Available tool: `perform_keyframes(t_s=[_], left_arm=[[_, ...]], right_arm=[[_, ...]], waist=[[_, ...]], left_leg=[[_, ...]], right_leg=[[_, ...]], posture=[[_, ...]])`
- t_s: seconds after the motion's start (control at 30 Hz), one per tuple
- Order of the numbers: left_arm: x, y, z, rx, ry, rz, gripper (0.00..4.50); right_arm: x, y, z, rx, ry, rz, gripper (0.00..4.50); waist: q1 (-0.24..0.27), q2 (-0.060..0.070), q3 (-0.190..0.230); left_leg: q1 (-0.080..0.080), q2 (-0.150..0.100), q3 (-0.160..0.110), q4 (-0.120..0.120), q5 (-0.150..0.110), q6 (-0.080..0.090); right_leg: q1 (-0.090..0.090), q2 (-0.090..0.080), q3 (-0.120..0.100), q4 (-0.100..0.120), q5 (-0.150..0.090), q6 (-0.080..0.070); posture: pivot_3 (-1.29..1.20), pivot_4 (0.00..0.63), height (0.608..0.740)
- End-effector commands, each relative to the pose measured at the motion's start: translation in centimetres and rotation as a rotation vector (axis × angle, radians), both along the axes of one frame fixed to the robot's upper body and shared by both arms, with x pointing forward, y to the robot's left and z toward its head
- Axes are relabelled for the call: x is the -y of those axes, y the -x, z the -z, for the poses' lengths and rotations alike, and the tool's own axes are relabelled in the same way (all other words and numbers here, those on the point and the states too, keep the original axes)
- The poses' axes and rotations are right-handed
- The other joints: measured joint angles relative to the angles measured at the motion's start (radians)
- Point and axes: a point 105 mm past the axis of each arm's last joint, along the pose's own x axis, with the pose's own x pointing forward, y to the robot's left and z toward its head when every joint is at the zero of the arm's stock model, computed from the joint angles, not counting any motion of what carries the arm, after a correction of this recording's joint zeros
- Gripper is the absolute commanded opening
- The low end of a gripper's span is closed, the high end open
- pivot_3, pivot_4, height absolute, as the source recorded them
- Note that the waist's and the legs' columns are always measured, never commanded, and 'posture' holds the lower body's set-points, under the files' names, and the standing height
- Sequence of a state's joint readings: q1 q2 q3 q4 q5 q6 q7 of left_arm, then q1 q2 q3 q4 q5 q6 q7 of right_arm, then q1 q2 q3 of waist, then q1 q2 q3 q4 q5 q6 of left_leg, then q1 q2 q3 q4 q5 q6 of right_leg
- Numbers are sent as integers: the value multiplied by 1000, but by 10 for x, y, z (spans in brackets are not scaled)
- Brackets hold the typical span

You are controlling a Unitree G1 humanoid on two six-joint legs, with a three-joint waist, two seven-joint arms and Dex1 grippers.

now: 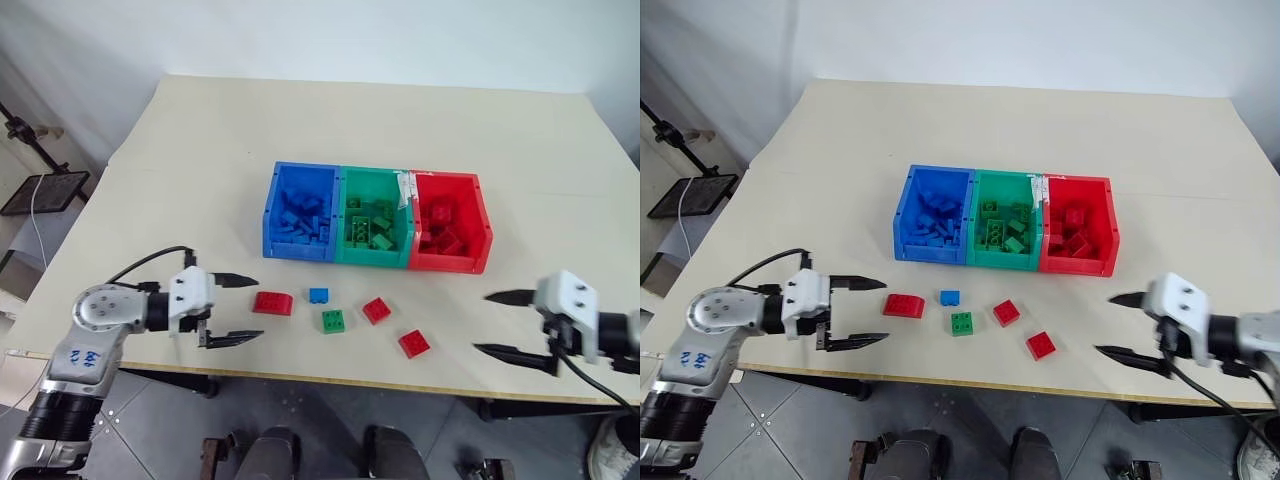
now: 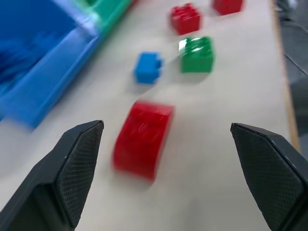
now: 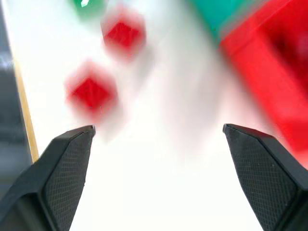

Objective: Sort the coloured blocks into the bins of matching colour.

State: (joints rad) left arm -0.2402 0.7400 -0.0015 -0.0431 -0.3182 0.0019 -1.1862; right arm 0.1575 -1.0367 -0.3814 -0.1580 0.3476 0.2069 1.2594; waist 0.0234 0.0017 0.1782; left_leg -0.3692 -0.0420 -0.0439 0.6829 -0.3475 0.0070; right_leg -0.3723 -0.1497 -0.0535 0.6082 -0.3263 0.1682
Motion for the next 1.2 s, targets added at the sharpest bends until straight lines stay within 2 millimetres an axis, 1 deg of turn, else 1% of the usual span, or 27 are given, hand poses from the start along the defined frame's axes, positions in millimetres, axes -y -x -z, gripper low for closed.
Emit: perform_keyframes(t_s=[0.03, 0.1, 0.17, 0.27, 0.37, 0.43, 0.47, 0.6, 0.63, 0.7, 0.77, 0.93, 1.0, 1.07, 1.13, 1.17, 1.2], left_arm=[[24, 10, -8, 44, -1, 122, 4500], [27, 10, -10, 47, 4, 133, 4500], [27, 8, -11, 47, 5, 130, 4500], [20, 7, -11, 42, -8, 110, 4500], [13, 7, -10, 36, -19, 89, 4500], [11, 8, -10, 35, -23, 84, 4500], [11, 9, -10, 35, -24, 85, 4500], [13, 12, -11, 33, -18, 92, 4500], [14, 13, -11, 32, -16, 96, 4500], [15, 15, -11, 32, -16, 98, 4500], [15, 17, -9, 29, -16, 99, 4500], [15, 17, -9, 32, -10, 79, 4500], [15, 17, -10, 37, -5, 71, 4500], [14, 15, -12, 46, 6, 56, 4500], [12, 12, -16, 51, 37, 23, 4500], [11, 9, -20, 54, 65, -4, 4500], [10, 6, -23, 55, 90, -26, 4500]], right_arm=[[18, 8, 5, 13, 96, -62, 4461], [8, 7, 7, 18, 81, -117, 4461], [-12, 1, 4, 28, 23, -170, 4461], [-47, -1, 4, -6, -11, -286, 4461], [-69, -6, 9, -94, 26, -317, 4461], [-78, -8, 12, -152, 54, -316, 4461], [-83, -7, 13, -174, 69, -344, 4461], [-101, -13, 20, -193, 121, -405, 4461], [-105, -17, 24, -183, 131, -413, 4291], [-105, -21, 33, -189, 158, -416, 3840], [-105, -22, 37, -180, 158, -416, 3153], [-108, -27, 32, -132, 104, -383, 1513], [-109, -29, 27, -110, 60, -346, 1426], [-108, -33, 14, -66, -35, -295, 1426], [-105, -36, -4, -8, -148, -243, 1426], [-97, -47, -19, 49, -219, -162, 1426], [-89, -57, -30, 90, -268, -82, 1426]], waist=[[-3, 0, 0], [-16, 0, 0], [-28, 0, 0], [-31, 0, 0], [-23, 0, 0], [-17, 0, 0], [-9, 0, 0], [1, 0, 0], [0, 0, 0], [-2, 0, 0], [-1, 0, 0], [-2, 0, 0], [-2, 0, 0], [-2, 0, 0], [-1, 0, 0], [-1, 0, 0], [-2, 0, 0]], left_leg=[[0, 1, 0, 0, 0, 0], [0, 2, 1, 0, 0, -1], [1, 4, 0, -1, 0, -1], [1, 6, 1, -1, 0, -2], [0, 6, -1, 0, 0, -2], [-1, 5, -2, 0, 0, -2], [-1, 5, -3, 1, 0, -2], [-2, 5, -4, 1, 0, -2], [-2, 5, -4, 1, 0, -2], [-2, 5, -4, 0, -1, -2], [-2, 5, -4, 0, -1, -2], [-2, 5, -4, 0, -1, -2], [-2, 5, -4, 0, -1, -2], [-2, 5, -4, 0, -1, -2], [-2, 5, -4, 0, -1, -2], [-2, 5, -4, 0, -1, -2], [-2, 5, -4, 0, -1, -2]], right_leg=[[-1, 0, 0, 1, 0, 0], [-2, 1, 0, 3, 0, 0], [-3, 1, 0, 3, 0, 0], [-3, 2, 0, 3, 0, -1], [-3, 1, -1, 3, 0, -1], [-3, 0, -1, 2, 0, -1], [-3, 0, -1, 2, 0, -1], [-3, 0, -1, 1, 0, -1], [-3, 0, -1, 1, 0, -1], [-3, 0, -2, 0, 0, -1], [-3, 0, -2, 1, 0, -1], [-3, 0, -2, 2, 0, -1], [-3, 0, -3, 2, 0, -1], [-3, 0, -3, 2, 0, -1], [-3, 0, -3, 2, 0, -1], [-3, 0, -3, 2, 0, -1], [-3, 0, -3, 2, 0, -1]], posture=[[0, 150, 740], [0, 150, 740], [0, 150, 740], [0, 150, 740], [0, 150, 740], [0, 150, 740], [0, 150, 740], [0, 150, 740], [0, 150, 740], [0, 150, 740], [0, 150, 740], [0, 150, 740], [0, 150, 740], [0, 150, 740], [0, 150, 740], [0, 150, 740], [0, 150, 740]])
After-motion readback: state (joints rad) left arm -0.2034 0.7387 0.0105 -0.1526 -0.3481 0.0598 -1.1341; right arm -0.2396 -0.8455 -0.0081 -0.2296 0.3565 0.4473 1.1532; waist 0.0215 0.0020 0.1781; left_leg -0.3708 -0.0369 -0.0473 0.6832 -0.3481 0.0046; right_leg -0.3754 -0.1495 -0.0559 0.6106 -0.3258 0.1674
